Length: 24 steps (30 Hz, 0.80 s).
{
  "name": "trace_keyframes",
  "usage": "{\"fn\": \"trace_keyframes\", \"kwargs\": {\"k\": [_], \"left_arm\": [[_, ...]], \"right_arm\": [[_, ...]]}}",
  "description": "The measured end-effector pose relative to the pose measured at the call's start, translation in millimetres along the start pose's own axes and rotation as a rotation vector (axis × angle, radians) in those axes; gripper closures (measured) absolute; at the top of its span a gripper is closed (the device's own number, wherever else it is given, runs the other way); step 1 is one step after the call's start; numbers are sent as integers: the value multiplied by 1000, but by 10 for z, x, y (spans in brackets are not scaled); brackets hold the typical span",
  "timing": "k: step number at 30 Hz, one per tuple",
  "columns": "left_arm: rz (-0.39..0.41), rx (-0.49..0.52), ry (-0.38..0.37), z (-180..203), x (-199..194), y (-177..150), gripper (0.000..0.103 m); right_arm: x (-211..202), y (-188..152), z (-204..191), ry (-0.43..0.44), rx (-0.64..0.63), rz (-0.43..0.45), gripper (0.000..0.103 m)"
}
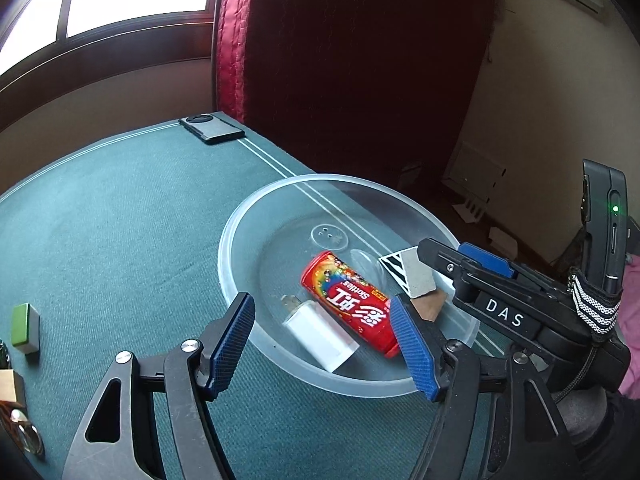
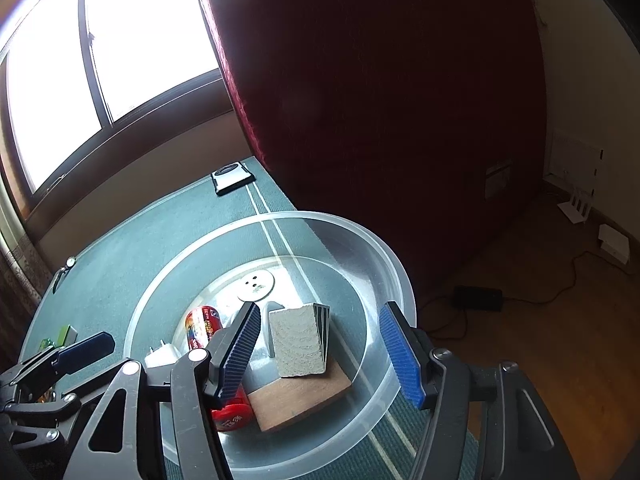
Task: Organize rigid objects
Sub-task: 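Open both tools to release the charger and sponge block in the bowl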
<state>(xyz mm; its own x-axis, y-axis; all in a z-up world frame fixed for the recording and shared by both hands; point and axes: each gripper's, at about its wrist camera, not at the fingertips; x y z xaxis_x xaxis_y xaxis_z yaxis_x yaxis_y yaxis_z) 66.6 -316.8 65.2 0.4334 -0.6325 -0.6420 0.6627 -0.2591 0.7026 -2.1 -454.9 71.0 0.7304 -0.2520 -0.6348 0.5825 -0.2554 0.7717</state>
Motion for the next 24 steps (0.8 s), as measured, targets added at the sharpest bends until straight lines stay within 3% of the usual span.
{"fn": "trace_keyframes", "kwargs": {"k": [10, 24], "left_arm": [[-5, -25, 60, -158, -38, -114, 32], [15, -114, 129, -475, -267, -284, 31]], "right_arm": [[-25, -15, -104, -10, -42, 15, 30], [-135, -71, -407, -25, -157, 66, 28]]}}
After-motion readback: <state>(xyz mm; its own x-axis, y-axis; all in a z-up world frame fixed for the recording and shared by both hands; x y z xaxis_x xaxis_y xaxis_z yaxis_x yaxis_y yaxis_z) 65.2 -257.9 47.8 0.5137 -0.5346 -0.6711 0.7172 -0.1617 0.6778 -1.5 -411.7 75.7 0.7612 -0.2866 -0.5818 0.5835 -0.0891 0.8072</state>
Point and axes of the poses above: each gripper's, at about its wrist camera, not at the fingertips, and x roughly the way its jaws point, z to its right, y to its top, and after that the axes turned 10 degrees about -x, right-handed
